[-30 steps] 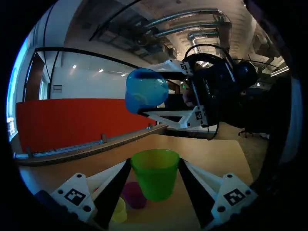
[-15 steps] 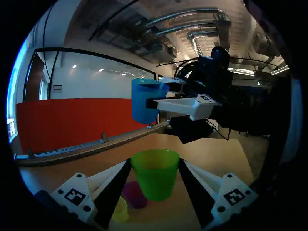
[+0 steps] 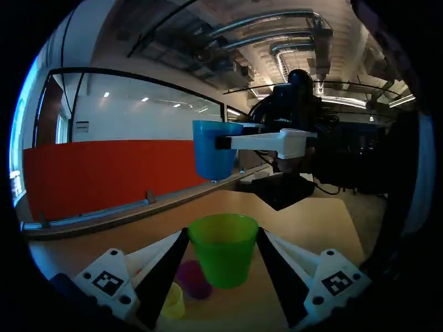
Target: Pour water
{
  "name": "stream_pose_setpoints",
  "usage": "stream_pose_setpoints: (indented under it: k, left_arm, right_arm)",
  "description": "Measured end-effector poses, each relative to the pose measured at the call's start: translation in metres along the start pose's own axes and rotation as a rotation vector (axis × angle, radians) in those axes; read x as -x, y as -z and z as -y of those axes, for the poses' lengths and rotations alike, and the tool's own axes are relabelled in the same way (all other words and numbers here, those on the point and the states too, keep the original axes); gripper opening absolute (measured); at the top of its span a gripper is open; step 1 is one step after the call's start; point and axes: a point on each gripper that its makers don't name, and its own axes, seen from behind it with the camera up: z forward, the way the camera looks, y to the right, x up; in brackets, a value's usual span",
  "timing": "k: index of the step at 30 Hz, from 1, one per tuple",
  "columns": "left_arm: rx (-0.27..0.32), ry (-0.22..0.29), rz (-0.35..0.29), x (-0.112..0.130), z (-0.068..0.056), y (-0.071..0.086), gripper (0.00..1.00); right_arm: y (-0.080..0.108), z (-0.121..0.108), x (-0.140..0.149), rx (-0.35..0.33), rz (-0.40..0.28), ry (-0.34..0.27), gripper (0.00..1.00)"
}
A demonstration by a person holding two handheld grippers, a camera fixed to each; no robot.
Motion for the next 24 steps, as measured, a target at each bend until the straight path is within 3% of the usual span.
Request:
stream_pose_setpoints:
  k: [17,24]
  left_arm:
    - [0.012,0.001,0.054,0.006,0.005,0.002,0.89]
    - [0.013,0.003,0.103,0.02,0.009,0.004,0.89]
  right_arm:
    - [0.005,0.012,0.023,-0.081,0.068,-0.103,0.89]
    - [0.006,0.018,0.04,-0.099,0.107,-0.091,0.89]
